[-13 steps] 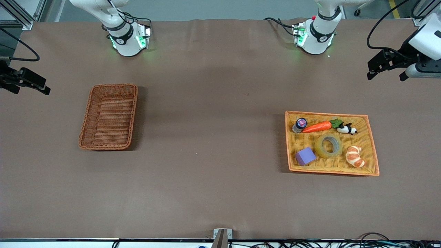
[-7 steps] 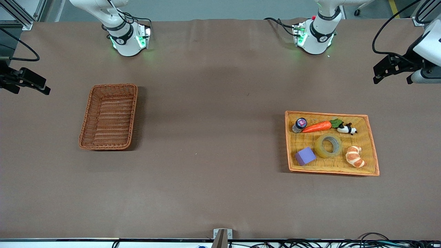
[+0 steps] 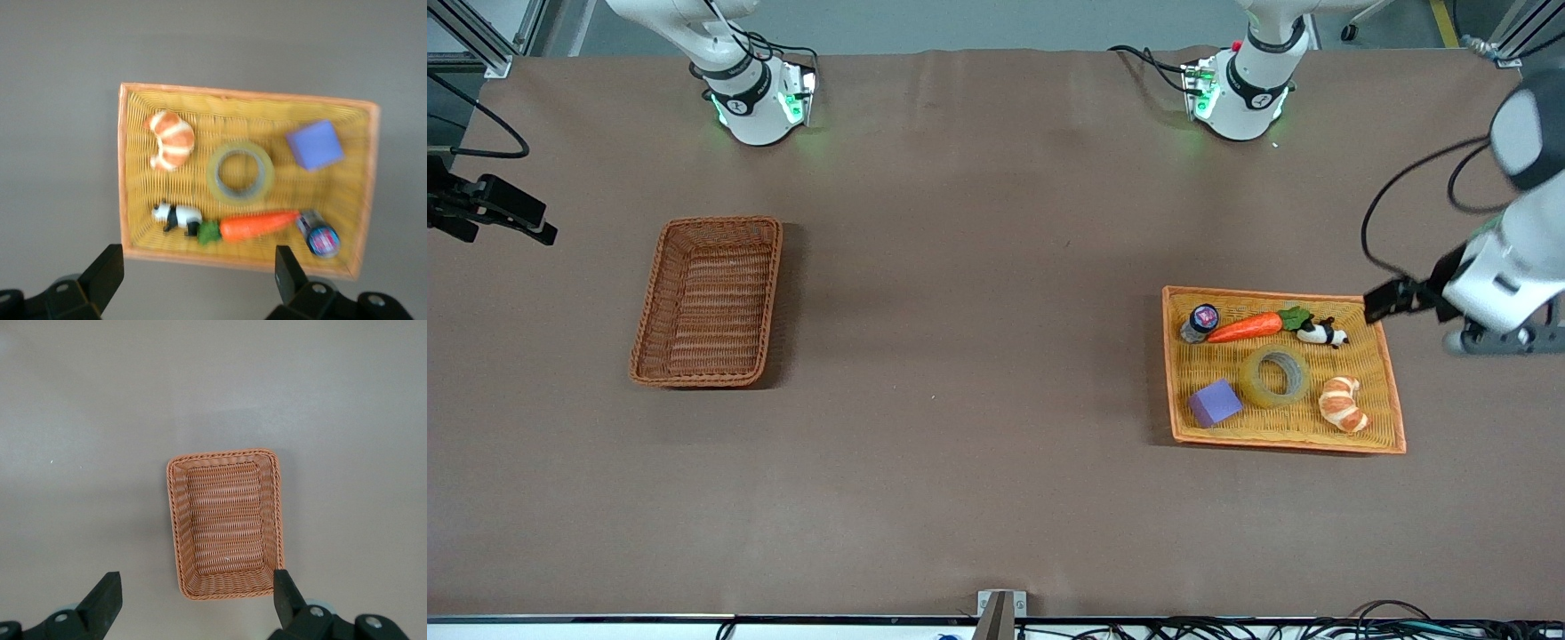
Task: Move tape to another basket
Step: 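Reach the left gripper toward the tape roll on the yellow tray, then lower the left gripper onto the tape roll and grasp its rim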
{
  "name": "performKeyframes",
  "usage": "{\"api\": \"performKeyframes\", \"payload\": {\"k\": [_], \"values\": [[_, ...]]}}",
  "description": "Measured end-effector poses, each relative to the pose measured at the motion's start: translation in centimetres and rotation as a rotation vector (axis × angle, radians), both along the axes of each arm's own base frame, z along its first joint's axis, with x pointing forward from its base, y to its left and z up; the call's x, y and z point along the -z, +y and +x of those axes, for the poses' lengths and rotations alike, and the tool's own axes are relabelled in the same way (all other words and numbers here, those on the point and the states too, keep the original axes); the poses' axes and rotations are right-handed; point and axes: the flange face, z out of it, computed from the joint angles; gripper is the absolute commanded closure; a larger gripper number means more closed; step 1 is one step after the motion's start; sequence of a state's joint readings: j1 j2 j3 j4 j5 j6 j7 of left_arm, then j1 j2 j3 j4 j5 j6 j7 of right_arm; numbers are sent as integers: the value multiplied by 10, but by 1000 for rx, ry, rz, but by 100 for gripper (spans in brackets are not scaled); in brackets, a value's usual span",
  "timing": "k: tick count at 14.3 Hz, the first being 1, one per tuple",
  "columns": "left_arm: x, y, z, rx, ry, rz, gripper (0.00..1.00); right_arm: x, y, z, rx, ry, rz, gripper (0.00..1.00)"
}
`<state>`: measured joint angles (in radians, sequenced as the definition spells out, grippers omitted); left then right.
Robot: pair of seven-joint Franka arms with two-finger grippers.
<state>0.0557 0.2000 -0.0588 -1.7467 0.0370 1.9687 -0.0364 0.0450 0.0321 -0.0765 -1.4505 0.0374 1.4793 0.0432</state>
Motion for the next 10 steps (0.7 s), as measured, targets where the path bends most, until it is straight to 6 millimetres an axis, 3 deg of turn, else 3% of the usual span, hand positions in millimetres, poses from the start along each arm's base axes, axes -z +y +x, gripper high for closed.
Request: {"api": "performKeyframes", "payload": {"k": [2,5,8,10], "values": [[64,9,14,-10,-4,-7,0,0,0,0,0,0,0,0],[138,2,21,-3,28,-17,1,0,0,0,0,0,0,0],[198,-4,12,6,5,-26,8,0,0,0,0,0,0,0],[228,-6,1,10,-1,-29,18,0,0,0,0,0,1,0]]}}
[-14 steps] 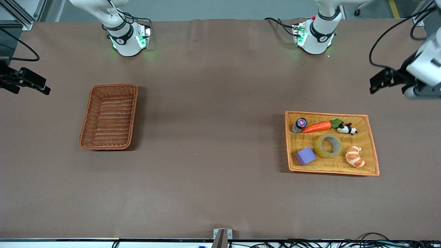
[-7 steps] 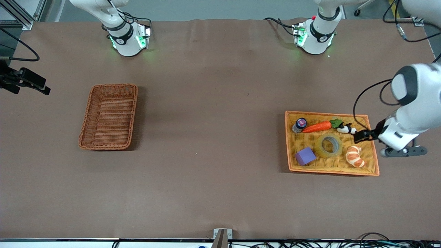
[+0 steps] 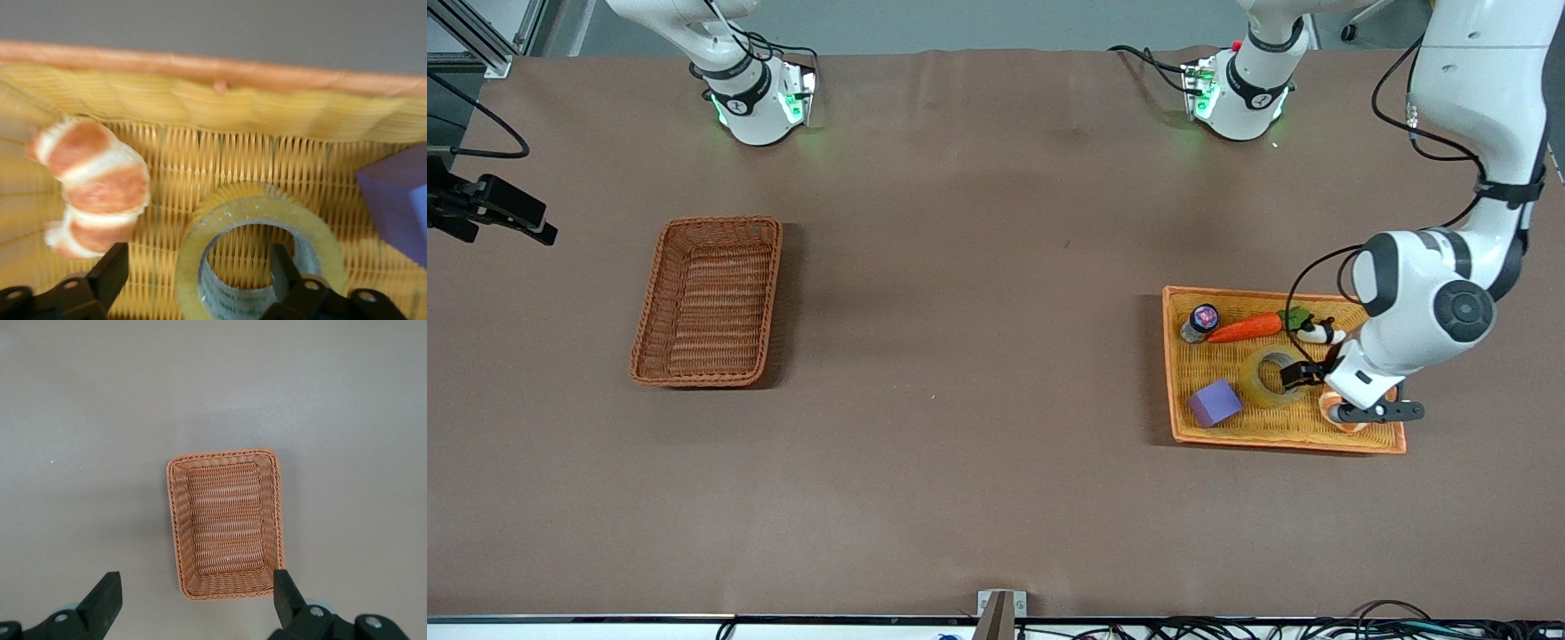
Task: Move tape to another basket
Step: 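Lower the left gripper onto the tape roll and grasp its rim, then lift the tape roll and carry it toward the table middle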
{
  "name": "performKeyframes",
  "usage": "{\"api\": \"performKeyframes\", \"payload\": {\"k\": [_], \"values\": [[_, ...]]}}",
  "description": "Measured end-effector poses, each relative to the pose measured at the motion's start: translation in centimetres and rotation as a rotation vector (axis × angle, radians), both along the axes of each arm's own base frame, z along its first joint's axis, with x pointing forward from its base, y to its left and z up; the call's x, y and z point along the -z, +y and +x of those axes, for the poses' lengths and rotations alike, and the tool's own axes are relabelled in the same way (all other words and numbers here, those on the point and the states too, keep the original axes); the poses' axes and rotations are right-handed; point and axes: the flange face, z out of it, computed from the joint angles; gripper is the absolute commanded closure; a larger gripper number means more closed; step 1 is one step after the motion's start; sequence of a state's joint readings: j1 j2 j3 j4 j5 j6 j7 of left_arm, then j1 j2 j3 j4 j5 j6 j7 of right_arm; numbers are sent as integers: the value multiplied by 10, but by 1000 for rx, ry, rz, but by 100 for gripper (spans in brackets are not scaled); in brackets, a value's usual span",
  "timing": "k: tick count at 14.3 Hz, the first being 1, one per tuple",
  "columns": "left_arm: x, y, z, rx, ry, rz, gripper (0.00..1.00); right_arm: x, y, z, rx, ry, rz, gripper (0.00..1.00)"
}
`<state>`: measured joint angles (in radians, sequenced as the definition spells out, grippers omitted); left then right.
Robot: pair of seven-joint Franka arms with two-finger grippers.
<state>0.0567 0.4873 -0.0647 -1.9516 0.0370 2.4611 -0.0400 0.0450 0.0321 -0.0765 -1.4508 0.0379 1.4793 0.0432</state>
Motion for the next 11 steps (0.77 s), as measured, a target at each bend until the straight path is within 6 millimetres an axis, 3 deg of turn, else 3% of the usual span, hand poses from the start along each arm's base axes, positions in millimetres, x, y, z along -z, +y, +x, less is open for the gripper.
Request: {"api": "performKeyframes", "payload": {"k": [2,5,6,7,9,11], "values": [[17,-1,-9,2,21,-1,28,0,0,0,0,0,0,0],[24,0,-15,3,39,-1,79,0,0,0,0,0,0,0],[24,0,-16,3,41,-1,92,0,0,0,0,0,0,0],[24,0,-16,4,40,-1,98,0,0,0,0,0,0,0],[18,-1,-12,3,24,-1,100,0,0,0,0,0,0,0],[-3,-2,-3,6,-19,-1,100,0,0,0,0,0,0,0]]}}
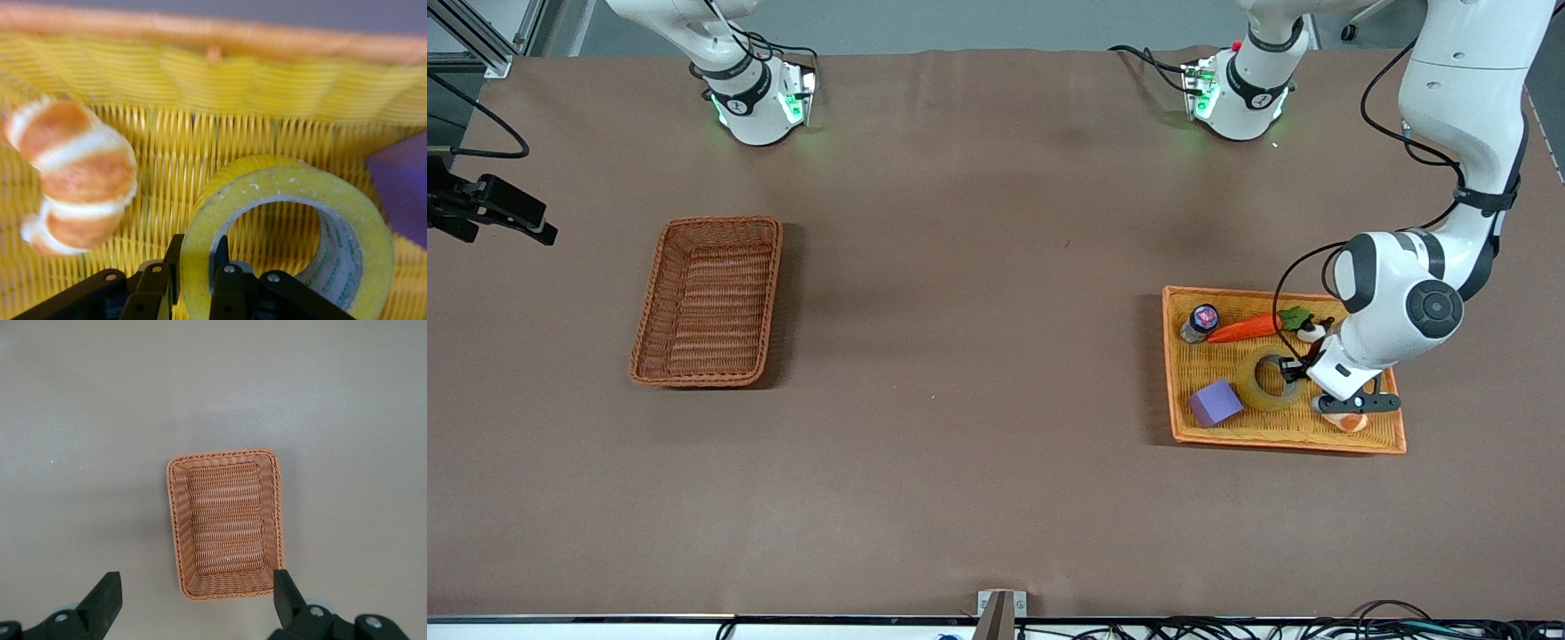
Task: Move tape to another basket
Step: 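Lift the tape roll and carry it toward the table middle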
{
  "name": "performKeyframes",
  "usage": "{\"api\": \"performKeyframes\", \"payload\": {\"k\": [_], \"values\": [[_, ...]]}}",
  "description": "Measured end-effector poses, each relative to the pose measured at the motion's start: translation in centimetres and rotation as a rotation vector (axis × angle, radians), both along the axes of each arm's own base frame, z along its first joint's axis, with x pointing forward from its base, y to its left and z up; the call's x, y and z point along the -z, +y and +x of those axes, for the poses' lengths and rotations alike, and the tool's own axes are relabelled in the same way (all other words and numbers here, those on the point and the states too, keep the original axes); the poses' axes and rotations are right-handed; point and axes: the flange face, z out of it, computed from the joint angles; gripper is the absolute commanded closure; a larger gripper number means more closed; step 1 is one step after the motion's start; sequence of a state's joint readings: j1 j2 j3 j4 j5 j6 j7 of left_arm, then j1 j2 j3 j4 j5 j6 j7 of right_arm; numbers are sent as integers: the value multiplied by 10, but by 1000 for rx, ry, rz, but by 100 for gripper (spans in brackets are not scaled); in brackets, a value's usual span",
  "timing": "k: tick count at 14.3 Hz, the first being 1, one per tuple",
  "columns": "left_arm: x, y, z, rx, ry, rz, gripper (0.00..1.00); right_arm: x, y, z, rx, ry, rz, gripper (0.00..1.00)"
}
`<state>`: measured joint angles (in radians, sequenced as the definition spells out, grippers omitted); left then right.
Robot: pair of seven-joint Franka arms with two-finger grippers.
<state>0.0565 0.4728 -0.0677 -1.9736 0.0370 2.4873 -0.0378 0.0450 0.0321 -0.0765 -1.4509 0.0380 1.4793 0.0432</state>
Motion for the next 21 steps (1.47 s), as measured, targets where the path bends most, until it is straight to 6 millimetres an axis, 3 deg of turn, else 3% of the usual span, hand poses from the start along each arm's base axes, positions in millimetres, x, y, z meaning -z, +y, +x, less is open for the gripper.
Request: {"api": "performKeyframes", "payload": {"k": [2,4,6,8,10,12,14,16,19,20,21], "values": [[-42,-10,10,18,-43,-3,100,0,0,0,0,0,0,0],[-102,-46,14,72,-35,-17,99,0,0,0,0,0,0,0],[-164,-101,15,125,-5,-30,99,0,0,0,0,0,0,0],[-192,-171,11,128,9,-45,99,0,0,0,0,0,1,0],[-175,-261,-4,97,38,-60,99,0,0,0,0,0,1,0],[-138,-348,-23,43,80,-72,99,0,0,0,0,0,1,0],[-97,-419,-38,3,103,-88,99,0,0,0,0,0,1,0],[-54,-473,-54,-35,80,-130,99,0,0,0,0,-1,1,0],[0,-521,-80,-72,43,-169,93,0,0,0,-1,-1,1,0],[13,-530,-88,-79,35,-167,83,0,1,0,-2,-2,1,0],[23,-538,-95,-86,29,-164,30,0,1,0,-3,-2,1,0]]}}
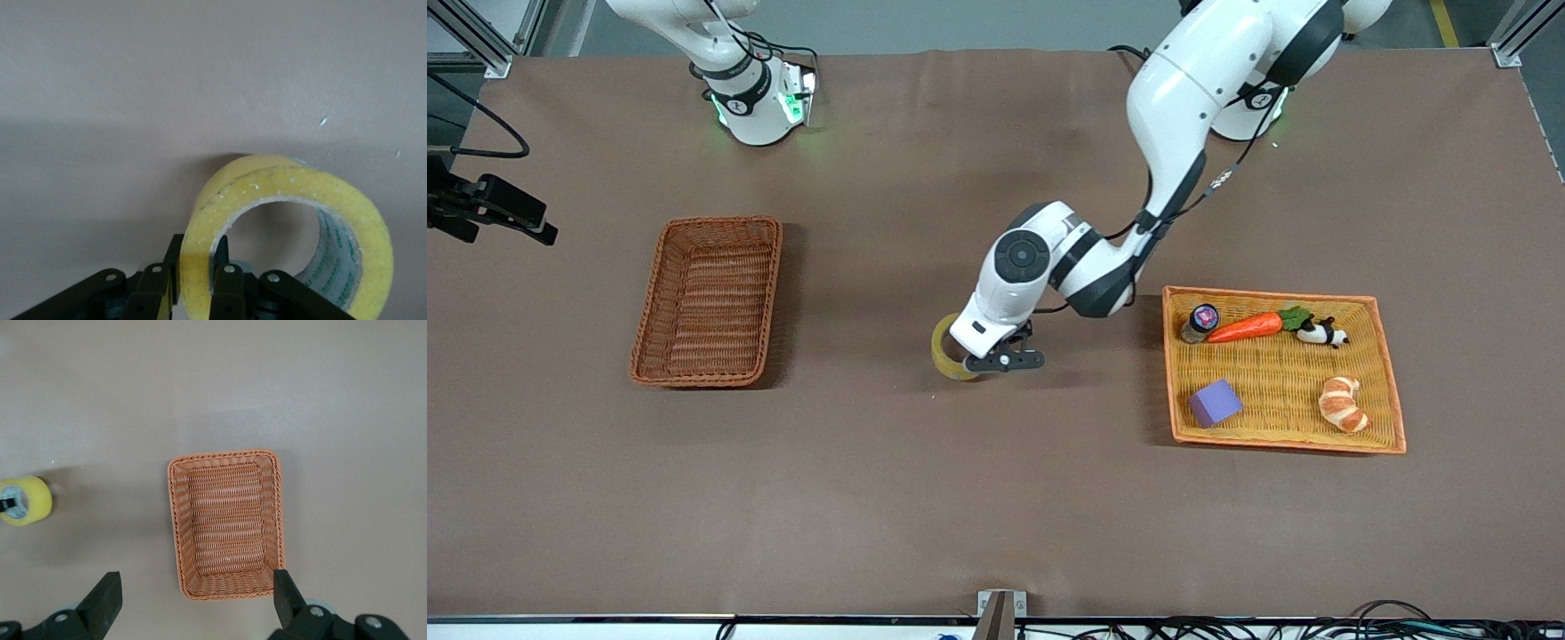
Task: Move tape to another basket
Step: 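Lift the tape roll and carry it toward the table middle, then set the tape down while the right gripper reaches toward it, then grasp the tape with the right gripper while the left gripper withdraws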
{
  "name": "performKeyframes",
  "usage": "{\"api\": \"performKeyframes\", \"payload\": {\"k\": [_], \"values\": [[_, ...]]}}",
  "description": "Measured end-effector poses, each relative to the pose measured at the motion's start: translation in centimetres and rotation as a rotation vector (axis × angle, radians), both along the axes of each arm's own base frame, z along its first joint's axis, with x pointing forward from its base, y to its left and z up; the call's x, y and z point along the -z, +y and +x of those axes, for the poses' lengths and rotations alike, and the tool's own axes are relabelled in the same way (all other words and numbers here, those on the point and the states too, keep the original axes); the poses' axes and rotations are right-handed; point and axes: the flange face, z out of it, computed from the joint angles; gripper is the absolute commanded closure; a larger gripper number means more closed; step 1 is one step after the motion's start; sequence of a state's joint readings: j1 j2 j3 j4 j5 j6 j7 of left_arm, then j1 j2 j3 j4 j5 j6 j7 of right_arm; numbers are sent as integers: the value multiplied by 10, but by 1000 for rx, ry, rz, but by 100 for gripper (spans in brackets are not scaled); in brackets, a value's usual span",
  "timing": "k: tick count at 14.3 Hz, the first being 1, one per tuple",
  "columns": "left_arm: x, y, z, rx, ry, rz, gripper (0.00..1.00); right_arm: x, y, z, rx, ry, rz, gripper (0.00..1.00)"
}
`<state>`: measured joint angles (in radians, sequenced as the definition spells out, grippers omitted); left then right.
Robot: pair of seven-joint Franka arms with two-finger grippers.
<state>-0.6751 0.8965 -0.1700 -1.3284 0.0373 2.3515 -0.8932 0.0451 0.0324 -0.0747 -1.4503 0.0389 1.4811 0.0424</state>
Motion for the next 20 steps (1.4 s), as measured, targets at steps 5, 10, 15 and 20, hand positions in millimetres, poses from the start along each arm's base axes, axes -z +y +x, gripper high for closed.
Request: {"api": "performKeyframes", "payload": {"k": [5,10,15,20], "values": [[-25,-5,9,-57,-26,-6,0,11,23,7,-46,14,4,0],[-182,105,85,-209,-92,79,0,58,141,29,-182,8,-1,0],[-315,292,125,-157,-99,202,0,137,252,38,-174,36,-16,0],[-387,444,120,0,-79,233,0,266,381,9,-145,21,-25,0]]}}
